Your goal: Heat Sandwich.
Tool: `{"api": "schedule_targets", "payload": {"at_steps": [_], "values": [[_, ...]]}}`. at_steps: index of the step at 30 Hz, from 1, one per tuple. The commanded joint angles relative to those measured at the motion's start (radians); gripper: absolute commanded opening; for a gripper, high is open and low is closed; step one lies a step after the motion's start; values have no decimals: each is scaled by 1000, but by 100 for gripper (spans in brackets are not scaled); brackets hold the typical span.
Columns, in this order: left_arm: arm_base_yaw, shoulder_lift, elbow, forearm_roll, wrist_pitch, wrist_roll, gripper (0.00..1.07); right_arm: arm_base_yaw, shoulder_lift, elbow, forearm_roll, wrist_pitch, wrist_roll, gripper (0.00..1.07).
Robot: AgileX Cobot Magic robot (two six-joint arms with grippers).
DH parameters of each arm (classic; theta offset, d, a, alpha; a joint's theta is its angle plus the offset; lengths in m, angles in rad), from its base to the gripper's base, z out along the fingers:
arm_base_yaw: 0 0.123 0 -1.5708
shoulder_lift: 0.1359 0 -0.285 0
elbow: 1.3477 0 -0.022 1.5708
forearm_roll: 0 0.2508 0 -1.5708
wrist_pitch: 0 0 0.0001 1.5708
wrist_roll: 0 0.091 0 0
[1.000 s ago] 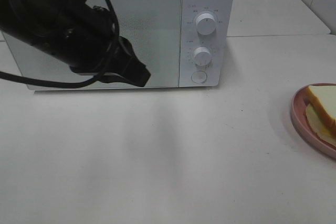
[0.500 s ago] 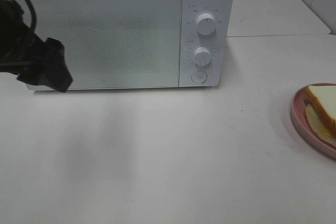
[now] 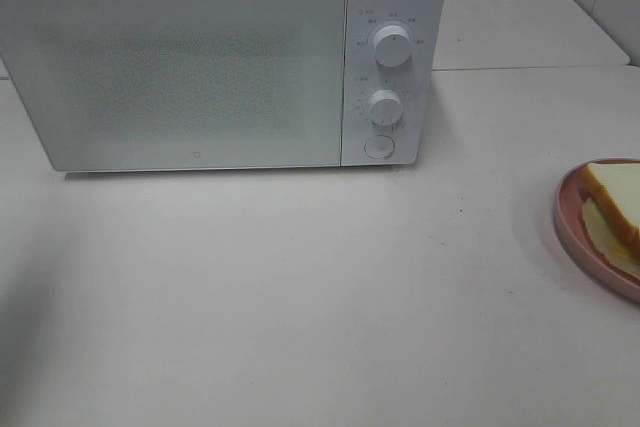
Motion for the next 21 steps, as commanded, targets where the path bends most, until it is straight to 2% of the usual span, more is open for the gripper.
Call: {"api": "schedule_targets", "payload": {"at_steps": [1,4,7,9,21], "values": [[38,-84,74,-16,6,2,81,-3,-25,1,0,-12,1,61],[59,-232,168,-15,8,-4,81,-3,-25,1,0,-12,1,61],[59,-301,206,-14,10,-18,81,-3,-25,1,0,-12,1,61],[59,-404,263,-8,13,-29,81,-3,-25,1,0,-12,1,61],[59,-684,287,26,100,-33,81,-3,-25,1,0,-12,3,61]]}}
